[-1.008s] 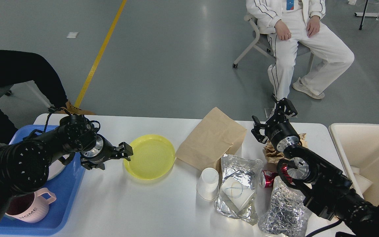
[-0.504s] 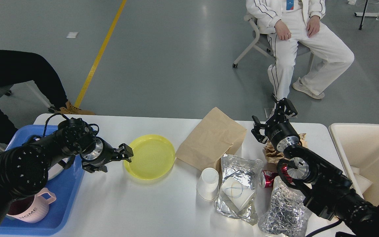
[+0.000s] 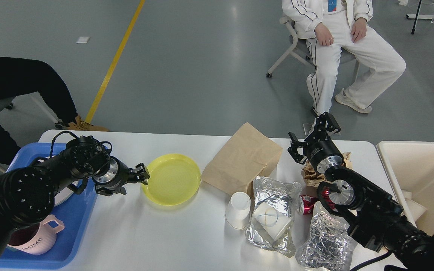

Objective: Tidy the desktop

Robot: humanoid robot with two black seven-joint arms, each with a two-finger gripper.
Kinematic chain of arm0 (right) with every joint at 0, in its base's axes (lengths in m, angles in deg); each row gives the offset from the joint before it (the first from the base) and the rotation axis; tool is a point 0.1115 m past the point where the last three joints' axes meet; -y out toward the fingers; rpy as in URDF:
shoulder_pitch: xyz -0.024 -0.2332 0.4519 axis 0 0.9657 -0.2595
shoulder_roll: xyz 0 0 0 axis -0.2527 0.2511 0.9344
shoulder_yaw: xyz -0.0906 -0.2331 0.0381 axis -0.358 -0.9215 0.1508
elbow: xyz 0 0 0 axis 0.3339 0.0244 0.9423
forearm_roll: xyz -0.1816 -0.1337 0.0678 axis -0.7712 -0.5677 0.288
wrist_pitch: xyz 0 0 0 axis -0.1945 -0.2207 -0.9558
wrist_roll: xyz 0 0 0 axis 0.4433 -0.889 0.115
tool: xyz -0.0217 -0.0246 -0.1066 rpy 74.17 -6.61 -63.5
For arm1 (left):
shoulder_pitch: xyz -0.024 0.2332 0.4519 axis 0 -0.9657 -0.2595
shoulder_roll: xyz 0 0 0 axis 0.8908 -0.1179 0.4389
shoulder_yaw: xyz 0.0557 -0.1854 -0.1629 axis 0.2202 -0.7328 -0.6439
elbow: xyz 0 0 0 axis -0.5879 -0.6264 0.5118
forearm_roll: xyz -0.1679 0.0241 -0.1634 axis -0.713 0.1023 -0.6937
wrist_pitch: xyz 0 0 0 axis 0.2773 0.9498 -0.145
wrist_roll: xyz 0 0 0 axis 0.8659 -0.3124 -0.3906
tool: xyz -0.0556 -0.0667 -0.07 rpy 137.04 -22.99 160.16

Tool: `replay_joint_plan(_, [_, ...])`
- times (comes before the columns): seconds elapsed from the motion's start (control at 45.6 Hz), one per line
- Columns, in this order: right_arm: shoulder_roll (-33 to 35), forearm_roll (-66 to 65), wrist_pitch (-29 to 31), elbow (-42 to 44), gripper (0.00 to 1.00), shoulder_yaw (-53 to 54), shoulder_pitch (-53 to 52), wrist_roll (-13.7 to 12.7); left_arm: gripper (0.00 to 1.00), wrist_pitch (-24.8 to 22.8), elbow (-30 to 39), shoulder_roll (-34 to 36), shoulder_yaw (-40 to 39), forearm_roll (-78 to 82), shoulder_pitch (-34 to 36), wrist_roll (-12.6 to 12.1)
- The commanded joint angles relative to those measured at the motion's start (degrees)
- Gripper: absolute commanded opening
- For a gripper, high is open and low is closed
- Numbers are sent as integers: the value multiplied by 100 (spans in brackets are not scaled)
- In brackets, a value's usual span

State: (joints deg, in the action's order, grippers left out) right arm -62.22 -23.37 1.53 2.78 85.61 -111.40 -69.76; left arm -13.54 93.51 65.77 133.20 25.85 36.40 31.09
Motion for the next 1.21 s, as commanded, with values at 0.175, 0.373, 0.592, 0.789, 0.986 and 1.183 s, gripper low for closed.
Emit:
replay_joint_plan(0.175, [0,-5,0,0,100,0,0,0,73,633,-97,-36,-268,9,-173,-5])
replay_joint_plan(0.373, [0,4,0,0,100,0,0,0,73,633,-141,-88,-383,44,-191,56])
replay_joint_plan(0.592, [0,4,0,0,100,0,0,0,72,537,-141,-176,-383,53,-200,65])
replay_joint_plan(0.789, [0,-5,0,0,100,0,0,0,68,519,-132,-176,-383,53,-200,12])
replay_joint_plan(0.986, [0,4,0,0,100,0,0,0,59,229,-132,-168,-374,53,-200,39])
replay_joint_plan(1.183, [0,-5,0,0,100,0,0,0,54,185,-141,-168,-383,53,-200,65])
